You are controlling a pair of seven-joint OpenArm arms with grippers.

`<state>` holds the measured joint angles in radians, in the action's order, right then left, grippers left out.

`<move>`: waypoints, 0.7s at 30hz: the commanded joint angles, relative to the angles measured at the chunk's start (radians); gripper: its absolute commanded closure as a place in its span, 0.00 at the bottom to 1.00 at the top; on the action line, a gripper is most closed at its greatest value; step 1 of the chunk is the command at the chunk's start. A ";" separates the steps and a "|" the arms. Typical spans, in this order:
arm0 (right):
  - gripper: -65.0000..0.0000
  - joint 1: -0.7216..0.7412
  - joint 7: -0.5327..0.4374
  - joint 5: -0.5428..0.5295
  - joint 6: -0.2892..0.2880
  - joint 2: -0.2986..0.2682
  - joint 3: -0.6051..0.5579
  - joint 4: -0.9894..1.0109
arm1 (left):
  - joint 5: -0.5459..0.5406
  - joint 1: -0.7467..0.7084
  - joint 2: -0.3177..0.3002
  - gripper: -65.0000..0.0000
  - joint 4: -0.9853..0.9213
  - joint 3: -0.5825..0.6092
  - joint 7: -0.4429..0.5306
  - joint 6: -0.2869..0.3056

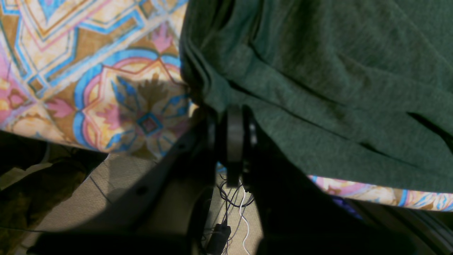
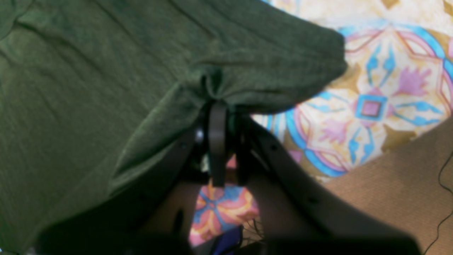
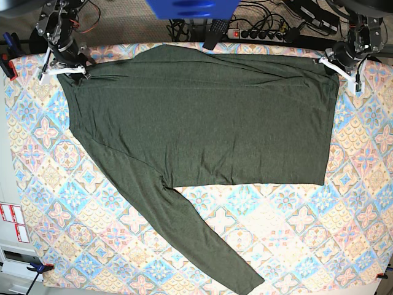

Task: Fold the T-shirt properly
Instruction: 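Pull the shirt further toward the robot base with both grippers, then release the shoulders and grasp the shirt's side edges lower down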

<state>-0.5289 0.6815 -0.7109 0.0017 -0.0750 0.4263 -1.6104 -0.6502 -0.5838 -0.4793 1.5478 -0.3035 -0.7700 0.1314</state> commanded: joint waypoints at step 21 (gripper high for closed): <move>0.61 0.005 0.139 0.006 0.005 -0.010 0.187 -0.095 | -0.006 0.000 0.008 0.40 0.013 -0.096 0.011 -0.009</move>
<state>-0.5205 0.8352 -0.6964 0.0132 -0.0696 0.6037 -1.6871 -0.6514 -0.5797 -0.4576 1.5475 -0.3874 -0.7719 0.1238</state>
